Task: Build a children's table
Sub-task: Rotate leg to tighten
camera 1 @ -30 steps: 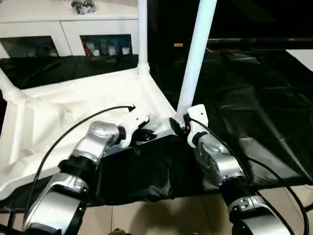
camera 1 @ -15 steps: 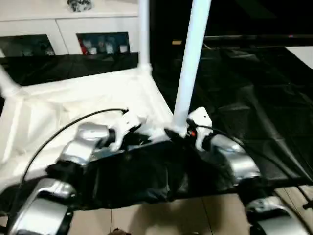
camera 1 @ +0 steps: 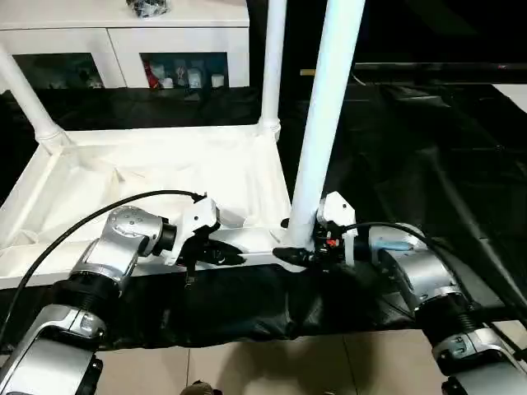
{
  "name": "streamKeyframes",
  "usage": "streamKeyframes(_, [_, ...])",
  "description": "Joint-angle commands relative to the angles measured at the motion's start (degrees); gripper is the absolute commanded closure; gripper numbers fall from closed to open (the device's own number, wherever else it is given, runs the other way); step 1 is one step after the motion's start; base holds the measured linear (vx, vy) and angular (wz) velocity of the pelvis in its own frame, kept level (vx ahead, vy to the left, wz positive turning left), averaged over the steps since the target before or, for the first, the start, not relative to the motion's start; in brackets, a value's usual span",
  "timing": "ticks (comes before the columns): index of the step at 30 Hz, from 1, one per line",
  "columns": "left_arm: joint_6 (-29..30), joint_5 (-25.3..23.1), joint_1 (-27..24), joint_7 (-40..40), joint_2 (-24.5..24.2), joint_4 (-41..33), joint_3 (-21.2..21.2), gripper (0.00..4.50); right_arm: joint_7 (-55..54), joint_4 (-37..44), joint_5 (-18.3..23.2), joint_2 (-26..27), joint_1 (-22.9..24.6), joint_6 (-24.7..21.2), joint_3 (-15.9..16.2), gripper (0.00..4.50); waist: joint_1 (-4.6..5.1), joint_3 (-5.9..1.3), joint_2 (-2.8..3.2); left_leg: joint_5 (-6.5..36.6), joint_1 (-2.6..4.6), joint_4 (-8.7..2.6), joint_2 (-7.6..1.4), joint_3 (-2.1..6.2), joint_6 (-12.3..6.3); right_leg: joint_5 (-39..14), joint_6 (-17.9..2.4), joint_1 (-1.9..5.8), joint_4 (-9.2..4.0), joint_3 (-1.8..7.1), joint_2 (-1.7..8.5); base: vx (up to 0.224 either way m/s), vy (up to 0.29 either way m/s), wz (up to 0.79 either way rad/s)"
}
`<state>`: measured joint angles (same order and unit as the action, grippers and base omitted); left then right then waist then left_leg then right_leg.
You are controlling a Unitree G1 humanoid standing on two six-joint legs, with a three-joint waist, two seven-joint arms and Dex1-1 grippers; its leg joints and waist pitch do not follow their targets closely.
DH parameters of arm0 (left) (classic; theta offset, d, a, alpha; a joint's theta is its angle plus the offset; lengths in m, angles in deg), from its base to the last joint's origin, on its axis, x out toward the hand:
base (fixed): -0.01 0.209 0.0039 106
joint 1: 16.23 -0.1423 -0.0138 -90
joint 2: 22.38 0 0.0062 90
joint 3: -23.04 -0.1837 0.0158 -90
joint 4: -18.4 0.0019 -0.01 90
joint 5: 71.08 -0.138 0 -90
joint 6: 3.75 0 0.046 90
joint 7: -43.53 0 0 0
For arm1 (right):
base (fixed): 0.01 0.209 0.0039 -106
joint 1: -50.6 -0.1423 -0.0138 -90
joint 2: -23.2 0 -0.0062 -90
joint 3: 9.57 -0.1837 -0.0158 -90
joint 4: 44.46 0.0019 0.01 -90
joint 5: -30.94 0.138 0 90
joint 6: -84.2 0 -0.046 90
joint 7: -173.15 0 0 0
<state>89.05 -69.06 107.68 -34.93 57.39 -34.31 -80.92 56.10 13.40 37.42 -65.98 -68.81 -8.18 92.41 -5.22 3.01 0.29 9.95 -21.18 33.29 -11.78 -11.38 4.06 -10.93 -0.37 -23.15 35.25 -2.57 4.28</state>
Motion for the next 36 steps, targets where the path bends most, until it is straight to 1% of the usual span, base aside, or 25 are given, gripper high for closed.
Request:
streamKeyframes(1, [0.44, 0.82, 1.07, 1.4, 1.38, -0.71, 0.46, 4.5, -0.5, 0.05, 0.14, 1.43, -0.68, -0.98, 1.36, 1.61, -0.16, -3.78, -0.21, 11.31, 0.89, -3.55, -1.6, 0.63, -1.89, -8.05, -13.92, 2.57, -3.69, 2.12, 3.59, 0.0, 0.0, 0.0])
streamKeyframes(3, [2.22, 0.01, 1.61, 5.93, 2.48, -0.01, 1.31, 4.5, -8.23, -1.56, -1.21, 3.56, -0.98, -0.18, -0.68, 1.82, -0.12, -3.68, -0.17, 11.89, 0.92, -3.64, -1.63, 0.67, -1.41, -9.57, -13.53, 2.48, -3.84, 2.18, 3.63, 0.0, 0.0, 0.0])
streamKeyframes(4, [2.53, -0.06, 1.67, 6.58, 2.67, 0.07, 1.46, 4.5, -9.45, -1.82, -1.44, 3.89, -1.02, -0.05, -0.98, 1.86, 0.12, -3.64, -0.15, 12.46, 1.0, -3.73, -1.56, 0.72, -0.75, -10.59, -13.43, 2.29, -3.95, 2.21, 3.65, 0.0, 0.0, 0.0])
streamKeyframes(6, [4.61, -0.12, 2.27, 11.89, 4.67, 0.64, 2.83, 4.5, -19.83, -3.86, -2.71, 6.82, -1.3, -0.54, -3.57, 1.89, 0.42, -3.52, -0.29, 13.09, 1.0, -3.89, -1.44, 0.85, 0.34, -12.95, -12.75, 2.31, -4.18, 2.25, 3.75, 0.0, 0.0, 0.0])
streamKeyframes(7, [4.61, -0.12, 2.27, 11.89, 4.67, 0.64, 2.83, 4.5, -19.83, -3.86, -2.71, 6.82, -1.3, -0.54, -3.57, 1.9, 0.42, -3.6, -0.29, 12.99, 1.03, -3.94, -1.45, 0.95, 0.66, -13.42, -12.39, 2.45, -4.18, 2.22, 3.81, 0.0, 0.0, 0.0])
streamKeyframes(8, [6.2, -0.6, 2.07, 15.9, 6.9, -0.39, 2.92, 4.5, -28.45, -4.75, -2.52, 10.2, -1.0, -2.15, -6.03, 1.92, 0.57, -3.59, -0.35, 12.98, 1.08, -3.94, -1.42, 0.91, 0.6, -13.64, -11.72, 2.34, -4.31, 2.3, 3.72, 0.0, 0.0, 0.0])
streamKeyframes(10, [7.73, -1.11, 1.63, 19.16, 9.37, -1.56, 2.52, 4.5, -35.31, -5.52, -2.79, 13.36, -0.63, -3.03, -7.32, 1.92, 0.59, -3.65, -0.2, 12.51, 1.12, -4.01, -1.44, 0.95, 0.92, -13.15, -11.57, 2.29, -4.25, 2.39, 3.76, 0.0, 0.0, 0.0])
streamKeyframes(13, [8.99, -1.4, 1.01, 21.44, 12.01, -2.81, 1.81, 4.5, -40.02, -6.22, -3.82, 16.31, -0.25, -3.12, -6.97, 1.92, 0.56, -3.71, -0.17, 12.0, 1.12, -3.98, -1.37, 0.88, 0.79, -12.15, -11.19, 2.34, -4.28, 2.33, 3.62, 0.0, 0.0, 0.0])
streamKeyframes(14, [9.67, -1.69, 0.41, 23.39, 14.49, -3.83, 0.93, 4.5, -41.48, -6.36, -5.07, 19.31, 0.04, -2.42, -5.18, 1.92, 0.59, -3.71, 0.19, 12.05, 1.05, -4.01, -1.32, 0.91, 0.74, -10.99, -11.07, 2.33, -4.25, 2.31, 3.52, 0.0, 0.0, 0.0])
streamKeyframes(15, [9.67, -1.69, 0.41, 23.39, 14.49, -3.83, 0.93, 4.5, -41.48, -6.36, -5.07, 19.31, 0.04, -2.42, -5.18, 1.92, 0.63, -3.72, 0.1, 11.93, 1.0, -4.02, -1.32, 0.88, 0.71, -10.53, -11.03, 2.36, -4.26, 2.31, 3.49, 0.0, 0.0, 0.0])
streamKeyframes(16, [9.21, -2.12, 0.22, 24.06, 15.33, -3.75, 0.4, 4.5, -41.54, -6.36, -5.86, 20.33, -0.02, -1.31, -4.22, 1.37, 0.63, -3.67, 0.05, 12.35, 1.05, -4.04, -1.25, 0.89, 0.49, -10.68, -10.86, 2.33, -4.36, 2.29, 3.44, 0.0, 0.0, 0.0])
streamKeyframes(17, [8.98, -2.54, 0.14, 24.71, 15.7, -3.57, 0.17, 4.5, -42.14, -6.36, -6.95, 20.6, -0.18, -0.01, -3.52, 1.23, 0.68, -3.63, 0.02, 13.0, 1.04, -4.05, -1.17, 0.85, 0.45, -11.51, -10.53, 2.32, -4.47, 2.32, 3.39, 0.0, 0.0, 0.0])
streamKeyframes(18, [8.98, -2.54, 0.14, 24.71, 15.7, -3.57, 0.17, 4.5, -42.14, -6.36, -6.95, 20.6, -0.18, -0.01, -3.52, 1.23, 0.63, -3.66, 0.04, 13.23, 1.08, -4.07, -1.16, 0.86, 0.41, -11.93, -10.36, 2.35, -4.53, 2.33, 3.47, 0.0, 0.0, 0.0])
streamKeyframes(19, [8.66, -2.63, 0.15, 24.19, 15.36, -3.44, 0.04, 4.5, -41.29, -6.21, -6.51, 20.32, -0.33, 0.35, -3.75, 1.06, 0.65, -3.63, 0.26, 13.76, 1.09, -4.09, -1.18, 0.91, 0.35, -12.94, -10.12, 2.28, -4.67, 2.38, 3.56, 0.0, 0.0, 0.0])
streamKeyframes(21, [7.78, -2.72, 0.24, 22.72, 13.53, -3.61, 0.39, 4.5, -38.63, -5.27, -5.3, 18.59, -0.62, 0.51, -4.75, 0.78, 0.68, -3.7, 0.11, 13.76, 1.02, -4.14, -1.19, 0.95, 0.18, -12.92, -9.75, 2.38, -4.64, 2.39, 3.5, 0.0, 0.0, 0.0])
streamKeyframes(22, [7.78, -2.72, 0.24, 22.72, 13.53, -3.61, 0.39, 4.5, -38.63, -5.27, -5.3, 18.59, -0.62, 0.51, -4.75, 0.78, 0.66, -3.73, 0.13, 13.66, 1.01, -4.12, -1.19, 0.96, 0.06, -12.61, -9.74, 2.39, -4.61, 2.38, 3.49, 0.0, 0.0, 0.0])
streamKeyframes(23, [6.97, -2.4, 0.21, 20.71, 12.03, -3.94, 0.83, 4.5, -34.85, -4.16, -4.53, 16.56, -0.58, 0.75, -4.59, 0.7, 0.69, -3.76, 0.05, 13.29, 1.0, -4.09, -1.24, 0.92, -0.14, -11.69, -9.92, 2.37, -4.52, 2.38, 3.45, 0.0, 0.0, 0.0])
streamKeyframes(24, [6.97, -2.4, 0.21, 20.71, 12.03, -3.94, 0.83, 4.5, -34.85, -4.16, -4.53, 16.56, -0.58, 0.75, -4.59, 0.7, 0.61, -3.79, 0.06, 13.22, 0.96, -4.04, -1.18, 0.96, -0.4, -11.36, -10.04, 2.47, -4.52, 2.35, 3.48, 0.0, 0.0, 0.0])
streamKeyframes(25, [6.58, -2.14, 0.16, 19.25, 11.16, -4.13, 1.01, 4.5, -32.42, -3.55, -4.15, 15.31, -0.57, 0.87, -4.37, 0.42, 0.65, -3.86, 0.07, 12.25, 0.84, -3.94, -1.21, 0.89, -0.8, -9.4, -10.42, 2.58, -4.28, 2.38, 3.43, 0.0, 0.0, 0.0])
streamKeyframes(26, [6.26, -1.89, 0.14, 18.1, 10.58, -4.18, 1.08, 4.5, -30.74, -3.23, -4.04, 14.4, -0.59, 0.96, -4.08, 0.33, 0.61, -3.93, -0.09, 11.41, 0.74, -3.82, -1.14, 0.86, -1.36, -7.85, -10.85, 2.77, -4.09, 2.29, 3.36, 0.0, 0.0, 0.0])
streamKeyframes(30, [3.81, -1.14, 0.31, 11.47, 7.12, -3.45, 0.99, 4.5, -19.45, -1.25, -3.32, 9.23, -0.4, 1.3, -2.16, 0.28, 0.61, -3.95, 0.01, 9.94, 0.58, -3.61, -1.22, 0.76, -2.51, -5.76, -11.97, 2.89, -3.84, 2.22, 3.4, 0.0, 0.0, 0.0])
streamKeyframes(31, [3.15, -0.88, 0.44, 9.77, 6.37, -3.15, 0.95, 4.5, -16.31, -0.64, -2.81, 7.97, -0.3, 0.96, -1.56, 0.28, 0.47, -4.02, -0.01, 9.6, 0.71, -3.53, -1.32, 0.69, -2.72, -4.84, -12.39, 2.9, -3.74, 2.15, 3.29, 0.0, 0.0, 0.0])
streamKeyframes(32, [2.61, 0.05, 0.64, 6.33, 5.15, -2.82, 1.1, 4.5, -10.16, 0.67, -2.02, 5.56, -0.06, 0.53, -0.29, 0.28, 0.28, -4.01, 0.0, 9.28, 0.72, -3.44, -1.38, 0.6, -3.11, -3.94, -12.92, 2.86, -3.56, 2.1, 3.19, 0.0, 0.0, 0.0])
streamKeyframes(34, [2.4, 0.2, 0.83, 5.17, 4.64, -2.61, 1.08, 4.5, -7.77, 1.07, -1.85, 4.62, -0.08, 0.06, 0.2, 0.28, 0.06, -3.98, 0.04, 9.28, 0.73, -3.4, -1.48, 0.53, -3.41, -3.18, -13.58, 2.81, -3.39, 2.05, 3.15, 0.0, 0.0, 0.0])
streamKeyframes(36, [1.88, 0.41, 1.27, 2.6, 3.49, -2.01, 0.78, 4.5, -2.94, 1.42, -1.53, 2.66, -0.37, -0.53, 1.28, 0.28, -0.03, -3.92, 0.02, 10.17, 0.85, -3.43, -1.53, 0.54, -3.21, -4.39, -13.87, 2.7, -3.54, 2.02, 3.25, 0.0, 0.0, 0.0])
